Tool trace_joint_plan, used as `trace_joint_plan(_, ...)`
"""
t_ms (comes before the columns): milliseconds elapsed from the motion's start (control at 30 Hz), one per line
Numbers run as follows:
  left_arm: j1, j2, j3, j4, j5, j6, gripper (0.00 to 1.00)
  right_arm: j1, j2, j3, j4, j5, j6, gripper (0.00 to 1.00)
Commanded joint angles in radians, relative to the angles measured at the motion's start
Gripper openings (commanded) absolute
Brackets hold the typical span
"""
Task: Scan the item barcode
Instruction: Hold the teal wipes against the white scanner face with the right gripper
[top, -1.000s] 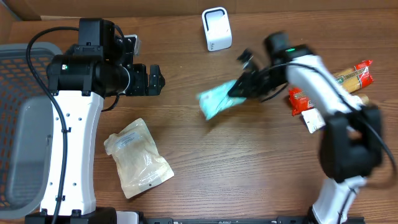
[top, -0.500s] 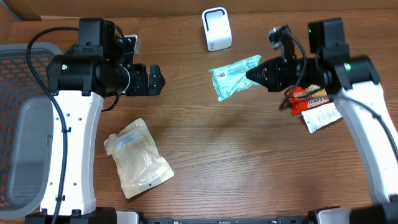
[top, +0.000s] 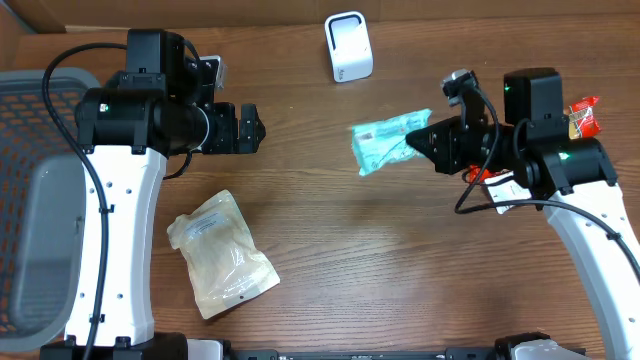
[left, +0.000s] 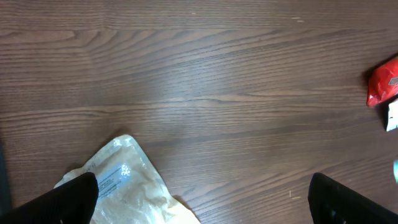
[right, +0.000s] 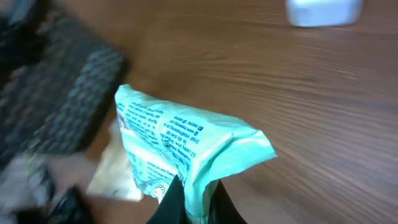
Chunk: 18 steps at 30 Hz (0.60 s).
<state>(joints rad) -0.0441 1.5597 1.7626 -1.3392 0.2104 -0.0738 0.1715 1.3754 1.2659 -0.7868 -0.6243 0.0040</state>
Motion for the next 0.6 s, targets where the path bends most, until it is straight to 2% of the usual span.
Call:
trace_joint_plan(0, 0.004, -0.023, 0.027, 0.001, 0.016, 0.019, 1.00, 0.012, -0.021, 0.055, 0.031, 0.239, 0.125, 0.04)
trace_joint_plan(133, 0.005, -0.023, 0.027, 0.001, 0.016, 0.019, 1.00, 0.083, 0.020, 0.164, 0.050, 0.506, 0.151, 0.04)
trace_joint_plan(200, 0.005, -0.023, 0.027, 0.001, 0.016, 0.019, 1.00, 0.135, 0.058, 0.212, 0.080, 0.695, 0.153, 0.04)
trace_joint_plan(267, 0.005, -0.023, 0.027, 0.001, 0.016, 0.019, 1.00, 0.196, 0.102, 0.225, 0.183, 0.929, 0.135, 0.04)
trace_joint_plan(367, 0.005, -0.023, 0.027, 0.001, 0.015, 0.019, 1.00, 0.262, 0.191, 0.225, 0.394, 1.159, -0.013, 0.04)
trace_joint_plan(500, 0.005, -0.023, 0.027, 0.001, 0.016, 0.018, 1.00, 0.278, 0.340, 0.225, 0.647, 1.173, -0.395, 0.04)
trace_joint_plan(567, 0.005, -0.023, 0.027, 0.001, 0.016, 0.019, 0.99, 0.278, 0.409, 0.225, 0.747, 1.174, -0.506, 0.04)
